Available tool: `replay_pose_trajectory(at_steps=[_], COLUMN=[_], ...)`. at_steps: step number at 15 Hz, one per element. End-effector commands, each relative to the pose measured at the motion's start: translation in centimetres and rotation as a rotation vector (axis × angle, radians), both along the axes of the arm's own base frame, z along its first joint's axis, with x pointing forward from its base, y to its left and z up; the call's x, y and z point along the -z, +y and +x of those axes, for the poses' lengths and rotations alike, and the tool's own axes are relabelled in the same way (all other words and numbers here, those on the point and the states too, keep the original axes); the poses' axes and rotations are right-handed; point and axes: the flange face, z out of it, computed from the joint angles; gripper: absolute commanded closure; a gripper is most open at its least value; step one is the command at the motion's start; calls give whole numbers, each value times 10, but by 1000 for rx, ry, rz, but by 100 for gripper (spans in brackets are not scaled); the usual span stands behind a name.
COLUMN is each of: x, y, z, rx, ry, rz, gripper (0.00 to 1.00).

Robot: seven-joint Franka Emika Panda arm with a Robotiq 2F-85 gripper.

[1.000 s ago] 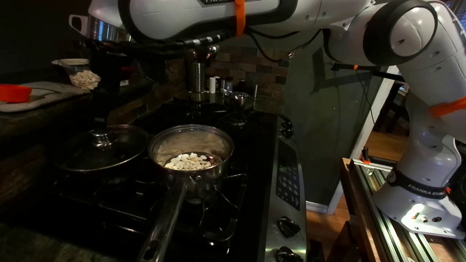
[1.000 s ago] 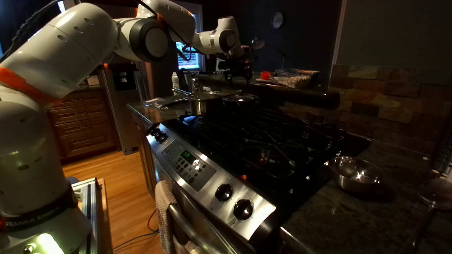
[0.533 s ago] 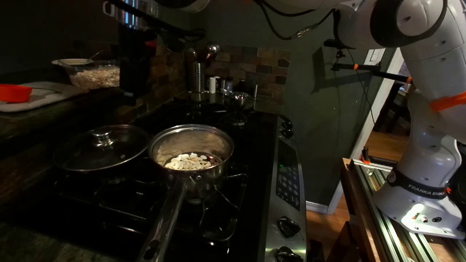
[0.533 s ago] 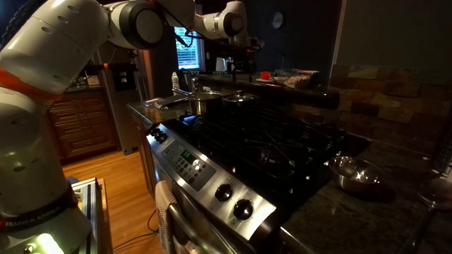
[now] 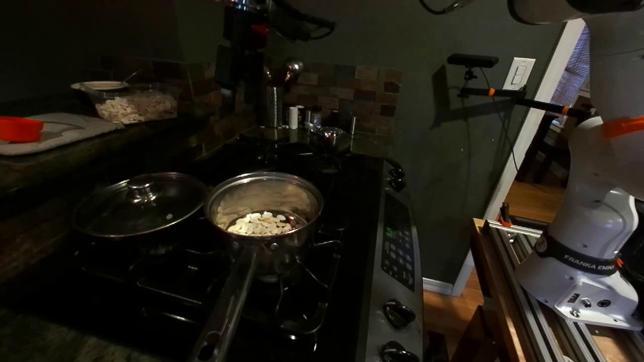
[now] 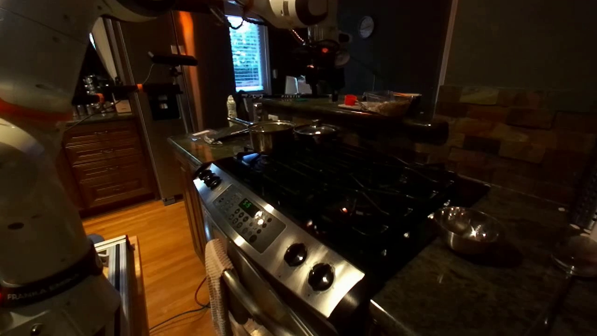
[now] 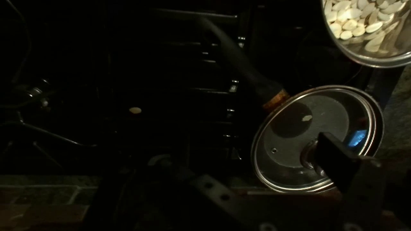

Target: Put the lid on the pot

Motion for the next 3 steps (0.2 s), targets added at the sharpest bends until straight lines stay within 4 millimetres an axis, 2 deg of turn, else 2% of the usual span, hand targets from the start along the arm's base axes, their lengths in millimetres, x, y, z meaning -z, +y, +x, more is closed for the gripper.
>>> replay_pose_trajectory(at_steps=[1,3], x=[-4,-5], y=[-3,-4], z=[-5,-12], rx=[8,13], ry=[4,10], rz=[0,-1], gripper=[0,0])
